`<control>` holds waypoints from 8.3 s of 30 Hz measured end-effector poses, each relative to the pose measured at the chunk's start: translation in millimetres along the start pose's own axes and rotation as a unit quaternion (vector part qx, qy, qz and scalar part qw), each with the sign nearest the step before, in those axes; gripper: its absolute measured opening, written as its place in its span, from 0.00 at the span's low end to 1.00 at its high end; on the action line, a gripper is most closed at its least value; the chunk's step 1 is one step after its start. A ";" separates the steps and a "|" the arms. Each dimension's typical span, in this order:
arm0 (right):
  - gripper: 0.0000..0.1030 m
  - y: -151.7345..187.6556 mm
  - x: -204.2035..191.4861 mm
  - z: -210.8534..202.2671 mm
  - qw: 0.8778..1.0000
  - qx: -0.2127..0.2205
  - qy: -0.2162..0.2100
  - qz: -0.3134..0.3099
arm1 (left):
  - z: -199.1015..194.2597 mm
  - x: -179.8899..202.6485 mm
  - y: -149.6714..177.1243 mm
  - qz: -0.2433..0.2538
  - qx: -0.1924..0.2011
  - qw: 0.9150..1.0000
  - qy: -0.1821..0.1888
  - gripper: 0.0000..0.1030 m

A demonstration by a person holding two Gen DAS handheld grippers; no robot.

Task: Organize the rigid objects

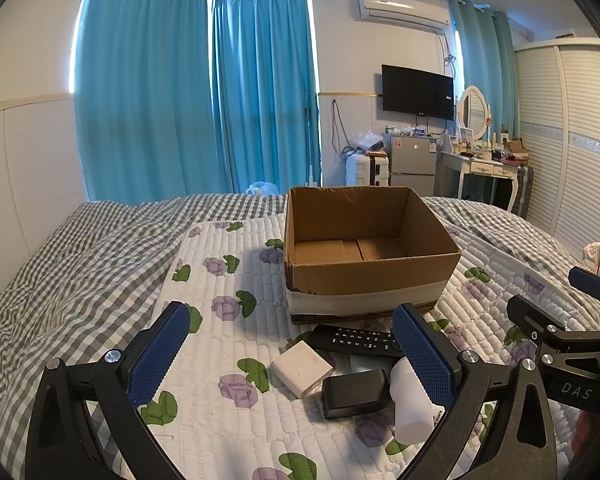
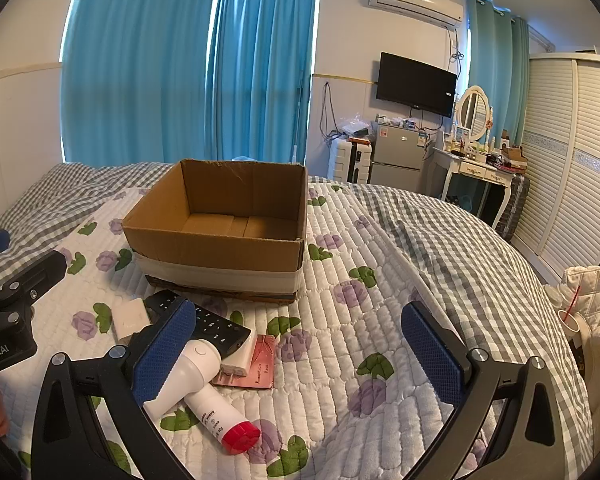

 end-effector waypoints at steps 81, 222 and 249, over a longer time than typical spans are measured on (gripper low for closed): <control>0.97 54.6 -35.8 54.6 0.958 -0.201 -0.165 -0.123 | 9.6 30.0 53.4 0.019 -0.198 0.980 0.030 0.44; 1.00 47.9 -3.2 106.1 0.977 -0.186 -0.086 -0.067 | 88.3 65.3 109.7 0.021 -0.240 0.967 0.080 0.69; 0.69 68.0 -142.1 151.9 0.921 -0.167 -0.214 -0.279 | 77.1 -34.6 81.0 -0.022 -0.217 0.974 -0.059 0.69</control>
Point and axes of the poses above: each gripper's, at about its wrist camera, not at the fingertips, and z roughly the way its jaws point, x to its right, y to its underside, the point moved 5 cm from there along z, roughly the way its jaws point, and after that the axes turned 11 degrees about x, right-handed, at the moved point
